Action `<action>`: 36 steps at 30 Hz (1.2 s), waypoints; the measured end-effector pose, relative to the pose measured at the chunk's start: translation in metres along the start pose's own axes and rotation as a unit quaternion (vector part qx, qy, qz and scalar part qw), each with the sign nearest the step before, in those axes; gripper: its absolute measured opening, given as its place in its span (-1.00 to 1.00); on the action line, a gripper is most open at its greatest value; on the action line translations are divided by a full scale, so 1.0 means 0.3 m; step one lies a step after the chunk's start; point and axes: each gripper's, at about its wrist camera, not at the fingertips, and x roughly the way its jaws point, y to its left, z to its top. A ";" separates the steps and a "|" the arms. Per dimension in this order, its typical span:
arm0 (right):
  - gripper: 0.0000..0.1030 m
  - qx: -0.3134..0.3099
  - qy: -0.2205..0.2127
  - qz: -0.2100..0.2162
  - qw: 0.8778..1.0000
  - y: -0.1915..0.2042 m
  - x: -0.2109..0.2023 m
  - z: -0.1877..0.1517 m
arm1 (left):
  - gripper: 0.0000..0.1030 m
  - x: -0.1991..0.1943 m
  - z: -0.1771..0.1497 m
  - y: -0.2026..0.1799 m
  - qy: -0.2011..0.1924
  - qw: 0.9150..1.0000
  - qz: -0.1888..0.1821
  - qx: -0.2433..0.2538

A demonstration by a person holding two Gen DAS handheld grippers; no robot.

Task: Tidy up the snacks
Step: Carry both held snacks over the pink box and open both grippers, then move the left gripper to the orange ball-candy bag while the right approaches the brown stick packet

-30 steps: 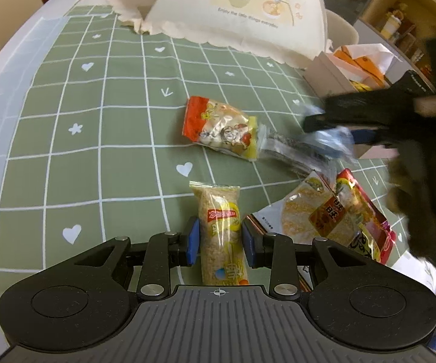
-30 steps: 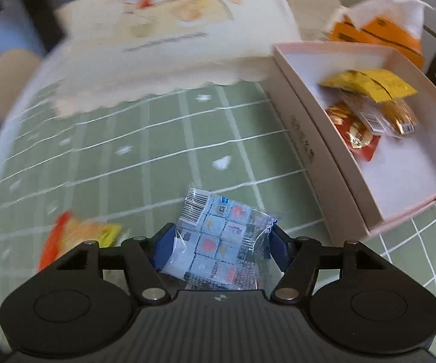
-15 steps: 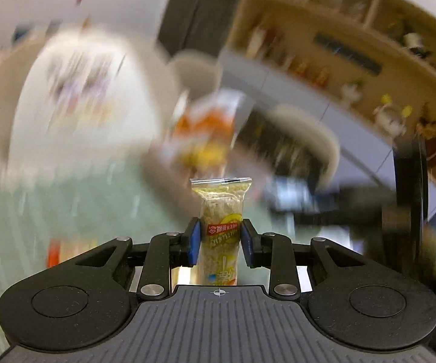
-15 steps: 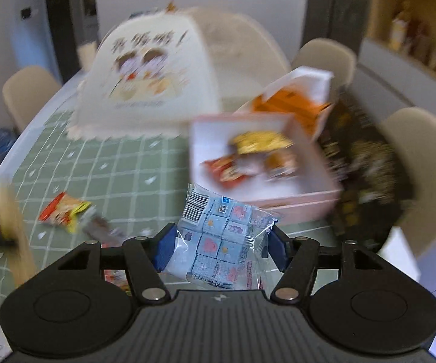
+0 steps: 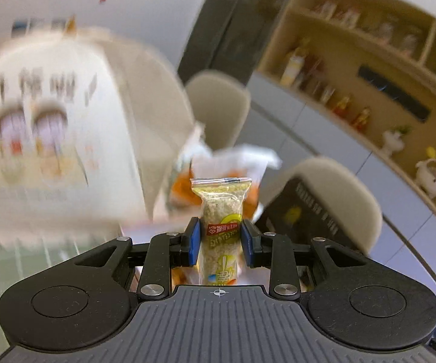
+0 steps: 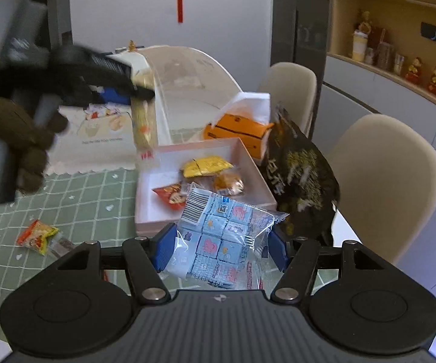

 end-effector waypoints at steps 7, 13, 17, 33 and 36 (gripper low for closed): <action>0.24 -0.014 0.042 0.005 0.999 -0.019 0.081 -0.034 | -0.45 0.203 -0.132 0.049 0.122 0.991 0.006 -0.052; 0.24 -0.031 0.038 0.030 0.998 -0.005 0.150 0.040 | -0.45 0.017 -0.149 0.085 0.067 0.994 -0.012 -0.084; 0.25 -0.060 0.018 0.051 0.997 0.029 0.263 0.185 | -0.45 -0.125 -0.169 0.132 0.042 0.997 0.021 -0.064; 0.47 0.024 0.181 0.013 0.983 0.028 0.677 0.216 | -0.45 -0.476 -0.420 0.506 0.087 0.976 0.146 -0.136; 0.48 0.030 0.136 0.024 0.990 0.042 0.565 0.221 | -0.45 -0.477 -0.472 0.512 0.103 0.976 0.139 -0.131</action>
